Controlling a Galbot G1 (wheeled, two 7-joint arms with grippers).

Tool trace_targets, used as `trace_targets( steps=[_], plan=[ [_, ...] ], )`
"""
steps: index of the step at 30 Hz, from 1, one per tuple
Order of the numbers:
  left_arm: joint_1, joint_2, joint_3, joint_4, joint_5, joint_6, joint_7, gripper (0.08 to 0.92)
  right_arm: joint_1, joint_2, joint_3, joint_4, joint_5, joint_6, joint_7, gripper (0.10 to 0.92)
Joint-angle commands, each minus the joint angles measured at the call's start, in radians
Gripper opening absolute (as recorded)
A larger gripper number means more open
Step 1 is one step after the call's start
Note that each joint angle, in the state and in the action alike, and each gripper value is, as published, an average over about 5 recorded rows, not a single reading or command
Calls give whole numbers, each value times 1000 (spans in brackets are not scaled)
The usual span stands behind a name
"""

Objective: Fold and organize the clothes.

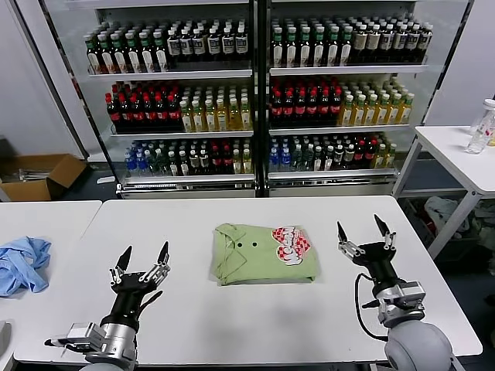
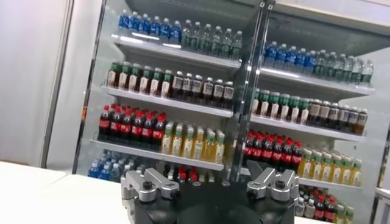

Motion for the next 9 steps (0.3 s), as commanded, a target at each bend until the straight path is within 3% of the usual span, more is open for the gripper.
trace_targets(
  steps=[1,9],
  plan=[
    [23,-4,3,-18,55,1,7,823,-85,4,72,57,-20,46,3,823],
    [26,-9,-4,-22,64,6,9,822,-62,-6,55,52,18,45,13,823]
  ],
)
